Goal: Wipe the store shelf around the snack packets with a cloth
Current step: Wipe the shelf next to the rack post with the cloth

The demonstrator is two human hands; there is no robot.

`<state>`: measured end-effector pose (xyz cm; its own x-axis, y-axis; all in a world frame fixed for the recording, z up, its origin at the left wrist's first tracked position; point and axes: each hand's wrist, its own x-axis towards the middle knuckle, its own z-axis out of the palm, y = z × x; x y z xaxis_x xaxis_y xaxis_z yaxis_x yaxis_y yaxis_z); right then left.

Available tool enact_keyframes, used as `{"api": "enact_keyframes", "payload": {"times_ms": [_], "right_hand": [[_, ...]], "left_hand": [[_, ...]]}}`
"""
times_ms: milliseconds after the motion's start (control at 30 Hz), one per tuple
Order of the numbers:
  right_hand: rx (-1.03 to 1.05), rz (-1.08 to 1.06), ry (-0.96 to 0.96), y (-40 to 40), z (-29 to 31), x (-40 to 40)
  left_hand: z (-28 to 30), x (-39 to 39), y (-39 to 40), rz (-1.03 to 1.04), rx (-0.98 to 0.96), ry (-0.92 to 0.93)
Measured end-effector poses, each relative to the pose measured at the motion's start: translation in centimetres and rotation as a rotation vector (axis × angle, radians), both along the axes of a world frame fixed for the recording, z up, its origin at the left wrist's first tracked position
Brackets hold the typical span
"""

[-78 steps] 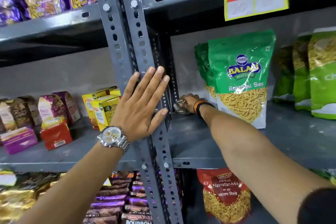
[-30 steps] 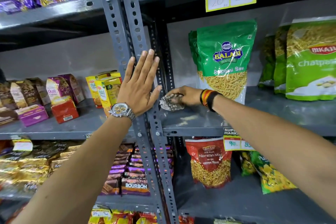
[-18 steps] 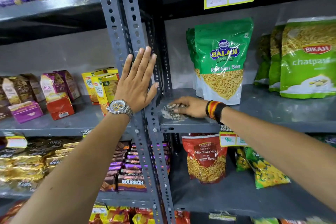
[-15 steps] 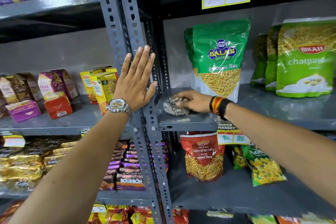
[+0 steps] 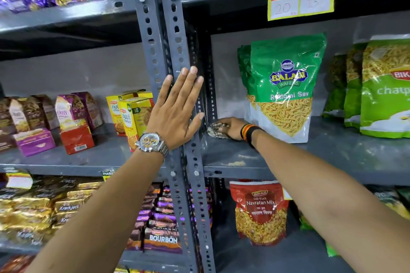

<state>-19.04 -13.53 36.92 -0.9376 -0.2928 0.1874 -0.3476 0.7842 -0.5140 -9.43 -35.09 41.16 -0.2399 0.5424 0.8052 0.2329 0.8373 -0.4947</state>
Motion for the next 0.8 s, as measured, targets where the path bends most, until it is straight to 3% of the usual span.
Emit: {"api": "enact_keyframes", "payload": {"times_ms": [300,433,600,667,800], "right_hand": [[-0.012,0.217,-0.07,3.5,-0.6,10.0],[-0.154,0.148,0.04,4.3,1.0,10.8],[-0.013,0.114,-0.025,2.3,-0.2,9.2],[0.049,0.194,0.012,1.6,-0.6,10.3],[0.079,0.387,-0.15,4.0,0.8,11.9]], "left_hand": [[0.2,0.7,0.3,0.038,0.001,-0.039],[0.2,0.9,0.3,0.047,0.006,-0.052],[0.1,0.9,0.2,0.05,0.009,-0.057],[0.1,0.9,0.1,0.052,0.005,-0.051],[0.1,0.8,0.2,0.047,0.004,-0.051]]}}
